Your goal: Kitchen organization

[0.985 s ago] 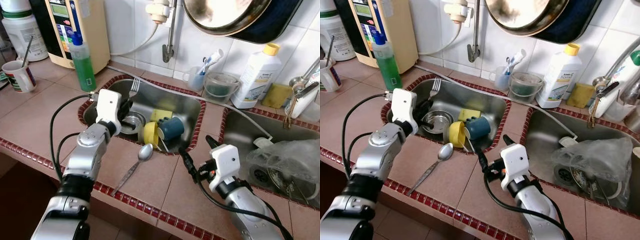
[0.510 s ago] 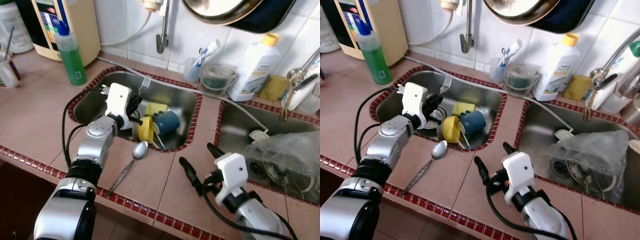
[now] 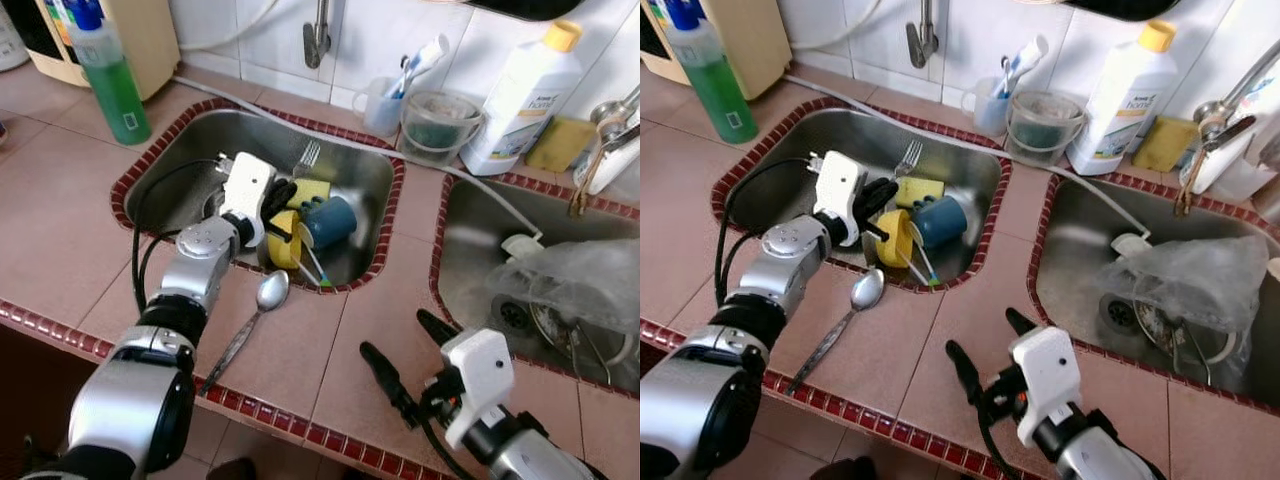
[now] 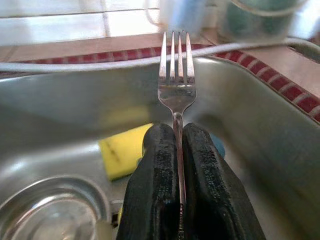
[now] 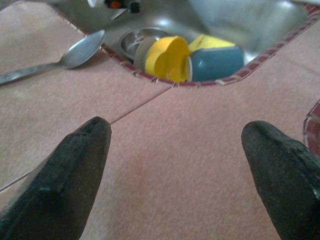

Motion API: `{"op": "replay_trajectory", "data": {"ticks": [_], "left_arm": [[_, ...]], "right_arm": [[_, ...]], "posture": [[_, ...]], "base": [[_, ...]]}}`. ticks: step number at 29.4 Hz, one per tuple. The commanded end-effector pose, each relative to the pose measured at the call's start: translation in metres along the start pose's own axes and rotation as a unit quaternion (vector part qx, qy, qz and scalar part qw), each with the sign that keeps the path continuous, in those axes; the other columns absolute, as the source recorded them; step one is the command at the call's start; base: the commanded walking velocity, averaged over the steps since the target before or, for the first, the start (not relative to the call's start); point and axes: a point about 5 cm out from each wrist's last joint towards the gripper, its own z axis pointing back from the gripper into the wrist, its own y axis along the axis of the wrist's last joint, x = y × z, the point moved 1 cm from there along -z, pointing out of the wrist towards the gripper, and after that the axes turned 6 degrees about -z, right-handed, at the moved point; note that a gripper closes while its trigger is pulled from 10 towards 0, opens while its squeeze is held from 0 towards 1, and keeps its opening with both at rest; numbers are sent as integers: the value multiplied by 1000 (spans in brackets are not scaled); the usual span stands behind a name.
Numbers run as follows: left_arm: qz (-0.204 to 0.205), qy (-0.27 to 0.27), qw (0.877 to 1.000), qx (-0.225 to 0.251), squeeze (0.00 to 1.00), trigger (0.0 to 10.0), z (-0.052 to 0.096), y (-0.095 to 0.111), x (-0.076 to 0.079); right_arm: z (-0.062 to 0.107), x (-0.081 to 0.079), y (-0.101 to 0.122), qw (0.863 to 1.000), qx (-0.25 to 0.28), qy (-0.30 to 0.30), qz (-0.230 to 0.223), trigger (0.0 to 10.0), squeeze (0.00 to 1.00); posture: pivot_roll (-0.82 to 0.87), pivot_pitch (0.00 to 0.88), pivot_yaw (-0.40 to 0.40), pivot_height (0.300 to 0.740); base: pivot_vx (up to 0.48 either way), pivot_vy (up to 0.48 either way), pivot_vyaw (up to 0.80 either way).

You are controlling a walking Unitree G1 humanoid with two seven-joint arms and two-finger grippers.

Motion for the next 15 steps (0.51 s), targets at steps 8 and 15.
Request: {"op": "replay_trajectory", "data": {"ticks": [8, 15], "left_arm": [[-40, -31, 999, 2, 0, 10000, -4, 8, -1], [-60, -42, 997, -3, 0, 10000, -3, 7, -2]], "right_arm": [[11, -9, 2, 1000, -15, 2, -13, 10000, 0], [19, -8, 9, 999, -3, -9, -41, 10000, 0]], "posture": [[-216, 289, -65, 731], [-219, 300, -61, 731]], "base": [[0, 0, 0], [0, 0, 0]]}}
